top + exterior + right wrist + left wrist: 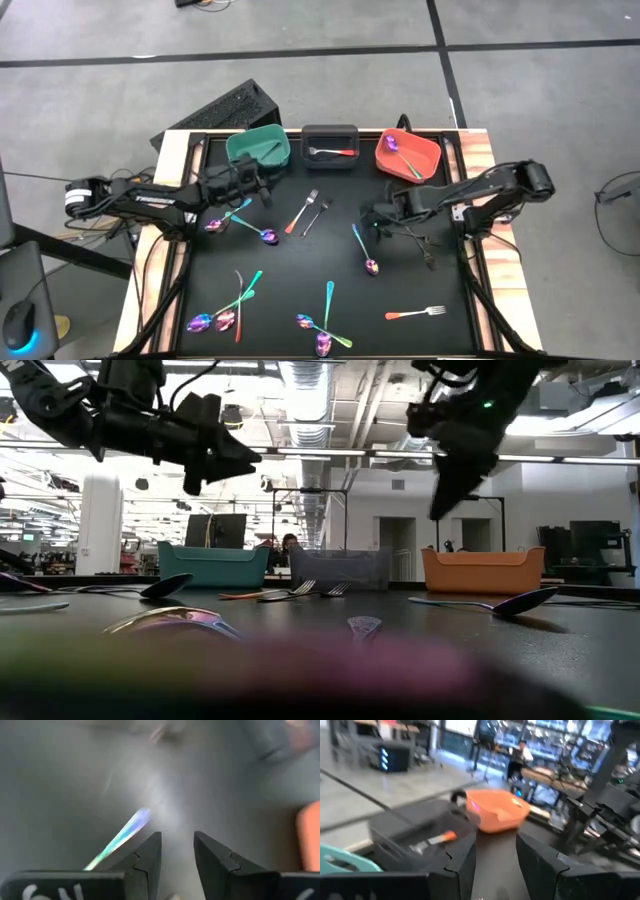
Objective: Sort silverware by color (type)
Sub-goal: Put the blue spoon into the orange bin
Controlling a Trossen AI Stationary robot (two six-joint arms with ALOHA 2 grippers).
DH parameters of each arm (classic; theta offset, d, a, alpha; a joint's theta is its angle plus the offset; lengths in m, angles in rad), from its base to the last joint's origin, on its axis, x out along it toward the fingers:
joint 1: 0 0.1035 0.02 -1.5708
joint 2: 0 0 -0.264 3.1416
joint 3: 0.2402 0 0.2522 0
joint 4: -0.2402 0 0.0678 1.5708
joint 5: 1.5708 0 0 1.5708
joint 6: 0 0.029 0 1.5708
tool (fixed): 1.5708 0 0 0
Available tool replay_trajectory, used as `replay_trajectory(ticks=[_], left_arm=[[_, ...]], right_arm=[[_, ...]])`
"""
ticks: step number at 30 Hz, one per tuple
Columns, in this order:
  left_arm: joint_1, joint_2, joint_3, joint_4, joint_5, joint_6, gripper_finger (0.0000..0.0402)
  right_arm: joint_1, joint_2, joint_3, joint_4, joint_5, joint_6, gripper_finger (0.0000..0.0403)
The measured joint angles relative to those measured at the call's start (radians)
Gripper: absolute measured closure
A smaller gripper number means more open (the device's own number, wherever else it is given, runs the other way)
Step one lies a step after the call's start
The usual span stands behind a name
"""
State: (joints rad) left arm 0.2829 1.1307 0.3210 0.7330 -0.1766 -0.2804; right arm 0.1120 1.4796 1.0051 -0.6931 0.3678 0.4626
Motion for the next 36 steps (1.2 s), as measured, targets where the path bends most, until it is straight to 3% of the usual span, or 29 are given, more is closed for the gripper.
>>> replay_trajectory(ticks=[6,10,15,29,36], left_arm=[[-0.112,0.082,-0.001,0.011,-0.015,-0.03,0.0274],[-0.169,0.137,0.0,0.048,-0.068,-0.016,0.0274],[-0.192,0.212,0.009,0.078,-0.161,0.012,0.0274],[-0.23,0.288,0.008,0.108,-0.125,-0.02,0.0274],[-0.23,0.294,0.008,0.114,-0.141,-0.012,0.0274]], right_arm=[[0.064,0.074,-0.065,0.001,-0.207,0.066,0.0269],[0.102,0.121,-0.09,0.084,-0.209,0.194,0.0269],[0.124,0.159,-0.093,0.202,-0.209,0.243,0.0269],[0.144,0.285,-0.085,0.289,-0.207,0.337,0.0269],[0.141,0.24,-0.092,0.285,-0.169,0.318,0.0269]])
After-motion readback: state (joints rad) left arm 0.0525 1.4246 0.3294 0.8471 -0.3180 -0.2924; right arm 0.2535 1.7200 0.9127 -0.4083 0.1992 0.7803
